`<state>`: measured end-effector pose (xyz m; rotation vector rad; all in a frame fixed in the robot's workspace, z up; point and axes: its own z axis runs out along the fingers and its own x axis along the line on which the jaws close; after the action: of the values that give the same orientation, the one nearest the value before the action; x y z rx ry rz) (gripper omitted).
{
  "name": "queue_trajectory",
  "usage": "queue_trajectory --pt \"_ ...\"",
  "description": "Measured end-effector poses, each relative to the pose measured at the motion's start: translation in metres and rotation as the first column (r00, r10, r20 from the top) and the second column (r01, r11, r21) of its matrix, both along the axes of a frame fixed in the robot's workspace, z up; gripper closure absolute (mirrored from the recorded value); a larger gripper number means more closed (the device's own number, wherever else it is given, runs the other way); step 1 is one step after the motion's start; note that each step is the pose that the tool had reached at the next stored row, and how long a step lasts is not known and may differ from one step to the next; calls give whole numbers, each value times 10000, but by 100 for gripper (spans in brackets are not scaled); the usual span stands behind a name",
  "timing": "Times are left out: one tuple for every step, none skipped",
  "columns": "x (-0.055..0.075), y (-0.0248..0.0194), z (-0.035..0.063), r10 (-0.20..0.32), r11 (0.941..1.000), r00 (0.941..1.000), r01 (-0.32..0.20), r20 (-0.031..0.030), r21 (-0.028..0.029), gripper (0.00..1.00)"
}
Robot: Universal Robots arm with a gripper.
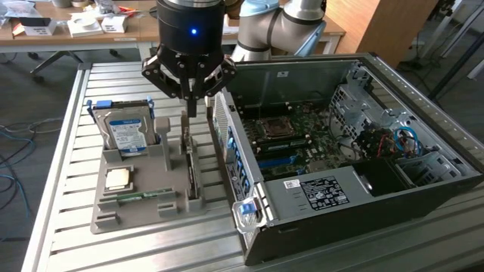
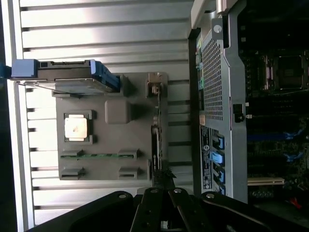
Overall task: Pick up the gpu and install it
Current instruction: 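Reach for the gpu, then pick up the gpu and move the gpu toward the slot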
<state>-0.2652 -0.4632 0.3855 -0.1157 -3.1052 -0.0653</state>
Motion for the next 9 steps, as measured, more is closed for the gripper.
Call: queue_trajectory --pt "-2 -11 0 0 10000 10000 0 0 0 89" --pt "-3 -17 -1 0 10000 10000 0 0 0 89" --pt "-4 -17 -1 -1 10000 10000 1 1 1 89" --pt "-4 -17 -1 -1 10000 10000 1 1 1 89" --pt "-3 -17 -1 0 10000 10000 0 0 0 89" --pt "-3 -17 -1 0 10000 10000 0 1 0 89" --pt "-3 -17 -1 0 10000 10000 0 0 0 89" --pt "-3 -17 -1 0 10000 10000 0 0 1 89" --pt "-3 -17 -1 0 10000 10000 0 0 1 89"
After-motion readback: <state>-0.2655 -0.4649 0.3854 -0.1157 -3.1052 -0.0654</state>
